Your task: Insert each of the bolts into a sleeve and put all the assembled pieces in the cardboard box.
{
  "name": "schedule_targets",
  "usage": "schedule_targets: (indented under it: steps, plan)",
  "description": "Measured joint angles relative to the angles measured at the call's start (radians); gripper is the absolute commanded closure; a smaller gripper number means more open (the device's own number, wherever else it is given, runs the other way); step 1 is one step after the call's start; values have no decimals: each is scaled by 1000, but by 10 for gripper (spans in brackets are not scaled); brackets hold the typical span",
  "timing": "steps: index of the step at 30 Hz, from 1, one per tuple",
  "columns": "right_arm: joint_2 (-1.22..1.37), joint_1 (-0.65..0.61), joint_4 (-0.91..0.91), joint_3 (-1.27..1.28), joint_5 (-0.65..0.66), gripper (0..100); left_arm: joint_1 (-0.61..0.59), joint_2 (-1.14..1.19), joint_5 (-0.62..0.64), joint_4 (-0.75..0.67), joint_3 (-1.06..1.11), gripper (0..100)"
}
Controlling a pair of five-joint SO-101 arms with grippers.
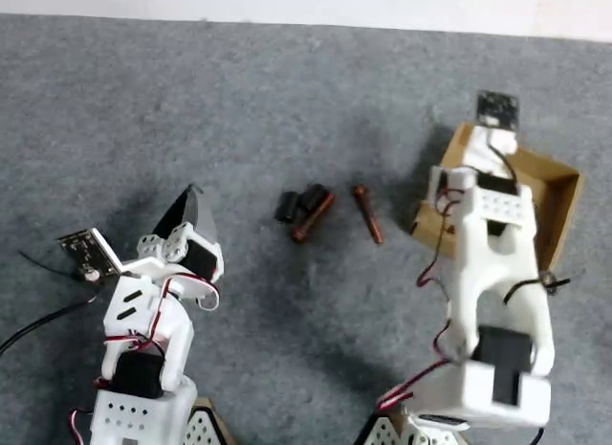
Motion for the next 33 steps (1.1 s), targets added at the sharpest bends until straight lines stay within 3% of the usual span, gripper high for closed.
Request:
schedule_targets:
  steps: [9, 14, 33]
  plan:
    - [-245, -347, 18, 157, -14, 731, -44, 0, 0, 0, 0, 994]
    - [-229, -488, 17, 157, -219, 731, -157, 0, 41, 0, 0, 993]
    - [405, -529, -31, -318, -486, 731, -201, 0, 64, 0, 0, 993]
